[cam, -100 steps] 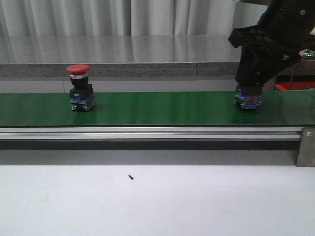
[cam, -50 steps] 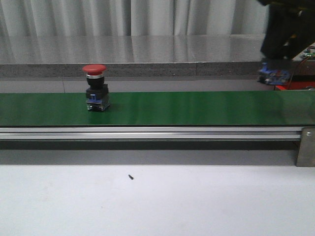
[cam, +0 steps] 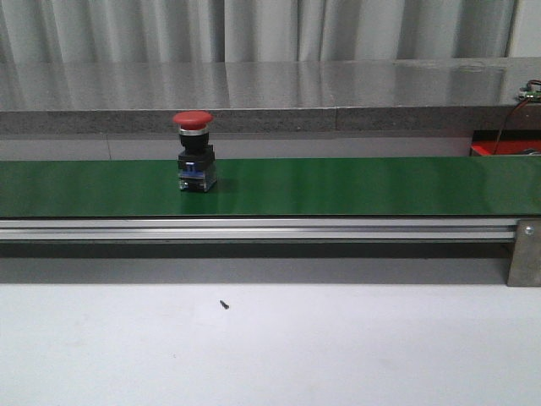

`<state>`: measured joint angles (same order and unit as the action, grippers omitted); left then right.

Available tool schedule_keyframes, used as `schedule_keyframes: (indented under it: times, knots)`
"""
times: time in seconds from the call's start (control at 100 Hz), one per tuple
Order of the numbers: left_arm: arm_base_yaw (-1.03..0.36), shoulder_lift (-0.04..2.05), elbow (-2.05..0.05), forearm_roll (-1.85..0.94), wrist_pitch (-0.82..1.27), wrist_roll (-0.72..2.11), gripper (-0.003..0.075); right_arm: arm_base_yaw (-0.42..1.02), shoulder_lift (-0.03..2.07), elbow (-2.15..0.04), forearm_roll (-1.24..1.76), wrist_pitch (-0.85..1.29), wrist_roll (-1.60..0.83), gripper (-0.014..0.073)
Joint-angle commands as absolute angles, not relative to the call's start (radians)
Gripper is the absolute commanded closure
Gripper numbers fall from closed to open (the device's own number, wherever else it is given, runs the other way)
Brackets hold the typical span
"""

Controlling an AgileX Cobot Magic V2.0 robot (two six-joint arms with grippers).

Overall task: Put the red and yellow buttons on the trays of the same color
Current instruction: 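Lower the yellow button into the yellow tray and open the right gripper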

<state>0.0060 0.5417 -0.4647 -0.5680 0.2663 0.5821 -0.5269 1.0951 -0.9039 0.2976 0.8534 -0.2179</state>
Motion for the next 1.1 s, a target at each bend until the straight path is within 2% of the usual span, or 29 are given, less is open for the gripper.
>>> schedule_keyframes:
  times: [0.0, 0.18, 0.61, 0.86, 0.93, 1.09]
  knots:
    - [-0.004, 0.545, -0.493, -0.591, 0.201, 0.583, 0.074, -0.598, 1.076, -0.871, 0.32, 0.72, -0.193, 0.0376]
    - [-0.004, 0.545, -0.493, -0.591, 0.201, 0.583, 0.074, -0.607, 1.087, -0.786, 0.319, 0.586, -0.188, 0.0376]
    - [-0.004, 0.545, -0.493, -0.591, 0.201, 0.583, 0.074, -0.605, 1.363, -0.783, 0.32, 0.484, -0.189, 0.0376]
    - [-0.004, 0.545, -0.493, -0.591, 0.201, 0.583, 0.074, -0.604, 1.451, -0.783, 0.32, 0.472, -0.189, 0.0374]
    - [-0.004, 0.545, -0.493, -0.591, 0.201, 0.583, 0.074, -0.604, 1.455, -0.783, 0.32, 0.473, -0.192, 0.0337]
    - [-0.004, 0.545, -0.493, -0.591, 0.201, 0.583, 0.074, -0.604, 1.455, -0.787, 0.32, 0.493, -0.203, 0.0112]
